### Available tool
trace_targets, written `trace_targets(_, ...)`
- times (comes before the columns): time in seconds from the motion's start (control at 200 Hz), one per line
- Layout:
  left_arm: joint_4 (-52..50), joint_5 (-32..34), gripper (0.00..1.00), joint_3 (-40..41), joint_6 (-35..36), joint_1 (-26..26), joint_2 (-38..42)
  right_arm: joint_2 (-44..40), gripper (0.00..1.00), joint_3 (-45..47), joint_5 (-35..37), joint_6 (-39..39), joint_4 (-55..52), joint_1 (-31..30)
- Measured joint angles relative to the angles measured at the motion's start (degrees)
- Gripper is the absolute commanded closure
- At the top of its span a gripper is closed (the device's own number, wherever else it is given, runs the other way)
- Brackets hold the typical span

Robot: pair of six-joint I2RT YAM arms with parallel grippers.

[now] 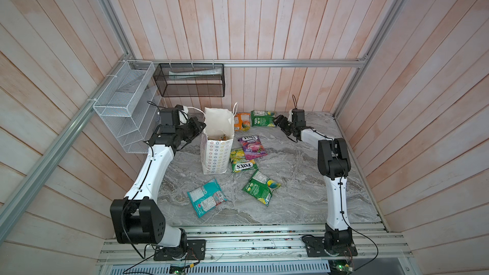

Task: Place the snacks into the paper bag
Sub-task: Pick up the snack from the top-center of the table.

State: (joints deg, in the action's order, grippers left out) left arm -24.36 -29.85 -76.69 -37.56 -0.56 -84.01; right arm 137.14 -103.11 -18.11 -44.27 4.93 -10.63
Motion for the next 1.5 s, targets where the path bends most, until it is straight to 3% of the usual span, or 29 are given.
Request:
trace_targets(0.47,0.4,-0.4,1.00,0.4,-0.2,0.2,0.0,14.9,0.21,-25.6,0.7,6.3,-13.7,0.0)
trace_targets(0.71,0.8,-0.9,1.00,0.4,-0.2,0.2,0.0,17.7,0.28,-31.3,1.2,9.7,-17.6,-0.5)
trace_targets(0.895,0.8,-1.3,1.00,0.4,-0.2,0.3,0.0,18.3,0.43,-32.1,1.7,12.0,-18.7,-2.0)
trace_targets(1.04,0.8,-1.3,1.00,0.5,-0.3,0.3,0.0,18.8,0.71,-32.5,2.2,12.3,-19.4,-3.0)
trace_targets(1.251,0.9,-1.3,1.00,0.5,-0.4,0.3,0.0,19.1,1.00,-32.7,0.9,11.2,-19.3,-2.8)
trace_targets(1.501,1.2,-1.4,1.00,0.6,-0.4,0.4,0.0,16.4,1.00,-28.3,0.0,10.8,-18.0,-2.5)
